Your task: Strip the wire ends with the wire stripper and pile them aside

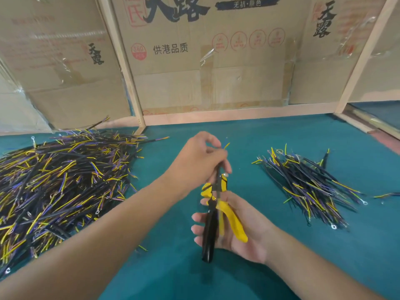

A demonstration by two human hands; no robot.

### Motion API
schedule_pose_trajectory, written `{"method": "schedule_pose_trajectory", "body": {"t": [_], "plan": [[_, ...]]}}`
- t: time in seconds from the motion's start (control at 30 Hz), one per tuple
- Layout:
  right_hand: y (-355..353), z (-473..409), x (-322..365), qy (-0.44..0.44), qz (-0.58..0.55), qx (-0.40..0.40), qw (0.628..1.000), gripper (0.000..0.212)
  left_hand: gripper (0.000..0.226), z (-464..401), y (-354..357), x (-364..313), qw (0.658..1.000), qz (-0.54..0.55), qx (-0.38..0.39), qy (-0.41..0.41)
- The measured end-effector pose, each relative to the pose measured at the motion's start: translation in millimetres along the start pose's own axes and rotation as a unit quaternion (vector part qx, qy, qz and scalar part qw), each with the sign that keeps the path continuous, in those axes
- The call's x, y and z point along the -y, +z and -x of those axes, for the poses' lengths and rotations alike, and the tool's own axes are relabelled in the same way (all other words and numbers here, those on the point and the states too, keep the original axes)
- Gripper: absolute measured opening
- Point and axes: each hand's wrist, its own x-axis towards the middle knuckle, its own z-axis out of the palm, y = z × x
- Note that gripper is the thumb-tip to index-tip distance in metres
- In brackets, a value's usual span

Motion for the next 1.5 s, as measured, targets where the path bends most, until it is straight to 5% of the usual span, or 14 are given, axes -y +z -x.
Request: {"method": "schedule_pose_trajectory", "body": {"t": [0.13, 0.23, 0.43, 0.57, 0.7, 0.9, 1.07, 1.13, 1.3, 1.5], "plan": [[-4, 2, 0, -0.007, 0.004, 0.005, 1.000, 0.039, 0.004, -44, 51, -18, 0.997, 0.030, 0.049, -0.054], [-7, 2, 0, -0.006, 0.011, 0.020, 1.000, 0.040, 0.018, -63, 74, -22, 0.981, 0.045, 0.140, -0.123], [-9, 2, 2, -0.039, 0.050, 0.041, 0.997, 0.062, 0.011, -51, 0, -24, 0.959, -0.214, 0.181, -0.034], [-7, 8, 4, -0.124, 0.155, 0.046, 0.979, 0.057, 0.011, 4, -94, -22, 0.835, -0.476, 0.276, -0.006], [13, 11, -1, -0.228, 0.356, -0.024, 0.906, 0.059, 0.024, 71, -148, 12, 0.745, -0.571, 0.333, -0.090], [44, -8, -21, -0.293, 0.484, -0.120, 0.816, 0.044, 0.026, 97, -148, 62, 0.710, -0.651, 0.268, 0.015], [48, -19, -36, -0.361, 0.451, -0.163, 0.800, 0.054, 0.021, 87, -131, 69, 0.700, -0.685, 0.204, 0.015], [45, -20, -38, -0.365, 0.434, -0.165, 0.807, 0.055, 0.018, 82, -126, 71, 0.713, -0.680, 0.162, 0.049], [30, -15, -23, -0.332, 0.361, -0.149, 0.858, 0.045, 0.009, 71, -115, 73, 0.873, -0.453, -0.050, 0.171], [2, -13, -1, -0.280, 0.198, -0.078, 0.936, 0.046, 0.015, 73, -99, 80, 0.953, -0.218, -0.161, 0.136]]}}
